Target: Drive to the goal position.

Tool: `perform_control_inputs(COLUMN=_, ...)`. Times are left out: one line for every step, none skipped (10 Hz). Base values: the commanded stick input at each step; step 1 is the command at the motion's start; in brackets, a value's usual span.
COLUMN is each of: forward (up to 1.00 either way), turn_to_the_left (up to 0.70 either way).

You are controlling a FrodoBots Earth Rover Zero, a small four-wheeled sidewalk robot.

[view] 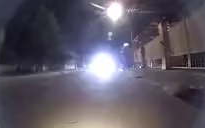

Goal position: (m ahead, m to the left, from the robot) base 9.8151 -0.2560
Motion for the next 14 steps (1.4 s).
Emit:
perform_control_inputs(forward=0.70, turn_to_the_left=-0.35)
perform_control_inputs(forward=0.70, turn_to_the_left=-0.35)
perform_control_inputs(forward=0.70, turn_to_the_left=-0.35)
perform_control_inputs(forward=0.70, turn_to_the_left=-0.35)
perform_control_inputs(forward=0.70, turn_to_the_left=-0.35)
perform_control_inputs(forward=0.70, turn_to_the_left=-0.35)
perform_control_inputs(forward=0.70, turn_to_the_left=-0.35)
perform_control_inputs(forward=0.70, turn_to_the_left=-0.22)
perform_control_inputs(forward=0.70, turn_to_the_left=-0.01)
perform_control_inputs(forward=0.70, turn_to_the_left=0.00)
perform_control_inputs(forward=0.70, turn_to_the_left=0.00)
perform_control_inputs(forward=0.70, turn_to_the_left=0.00)
perform_control_inputs(forward=0.70, turn_to_the_left=0.00)
perform_control_inputs(forward=0.70, turn_to_the_left=0.00)
